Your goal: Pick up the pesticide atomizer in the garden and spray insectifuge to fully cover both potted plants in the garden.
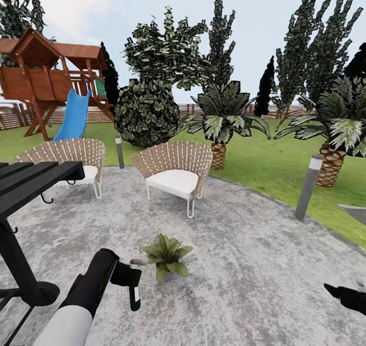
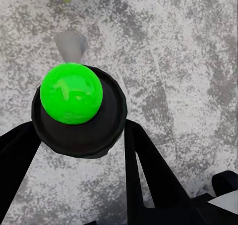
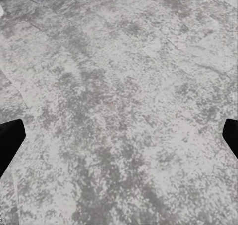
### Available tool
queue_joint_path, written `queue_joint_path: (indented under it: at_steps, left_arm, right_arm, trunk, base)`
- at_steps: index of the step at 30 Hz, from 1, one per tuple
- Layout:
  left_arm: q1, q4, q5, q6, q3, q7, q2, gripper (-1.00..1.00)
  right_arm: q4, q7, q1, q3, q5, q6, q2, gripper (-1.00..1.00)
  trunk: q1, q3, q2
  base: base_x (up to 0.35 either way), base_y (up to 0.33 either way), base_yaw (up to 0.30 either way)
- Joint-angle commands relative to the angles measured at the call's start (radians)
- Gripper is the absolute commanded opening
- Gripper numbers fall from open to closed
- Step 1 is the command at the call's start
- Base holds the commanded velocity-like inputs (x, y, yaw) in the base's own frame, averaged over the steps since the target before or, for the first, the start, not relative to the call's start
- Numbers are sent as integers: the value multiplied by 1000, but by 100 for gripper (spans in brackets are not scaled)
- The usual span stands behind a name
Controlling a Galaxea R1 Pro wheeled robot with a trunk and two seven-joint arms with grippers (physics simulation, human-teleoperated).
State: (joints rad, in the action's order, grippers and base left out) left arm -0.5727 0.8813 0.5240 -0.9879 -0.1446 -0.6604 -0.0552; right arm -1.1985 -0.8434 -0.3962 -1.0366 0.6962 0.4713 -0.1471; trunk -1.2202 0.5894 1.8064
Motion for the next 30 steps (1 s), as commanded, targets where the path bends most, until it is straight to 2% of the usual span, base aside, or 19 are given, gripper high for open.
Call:
queue_joint_path:
  at_steps: [1,7,24,30]
  left_arm:
    - [-1,1,10,-3,-4,-10,-2,-100]
    - [-1,1,10,-3,-4,-10,-2,-100]
    - [-1,-1,10,-6,-4,-10,-2,-100]
    - [-1,-2,11,-8,-3,-10,-2,-100]
  right_arm:
    - [-1,-7,-1,-2,6,3,0,100]
    - [-1,-6,-1,-2,6,2,0,100]
    - [0,-6,-1,-3,6,1,0,100]
    - [0,-6,-1,-3,7,1,0,100]
  trunk:
    - [0,1,1]
    - [0,1,1]
    - [0,1,1]
    - [0,1,1]
  base:
    - [218,-170,244]
    - [206,-169,136]
    - [13,-6,1]
    - [253,0,0]
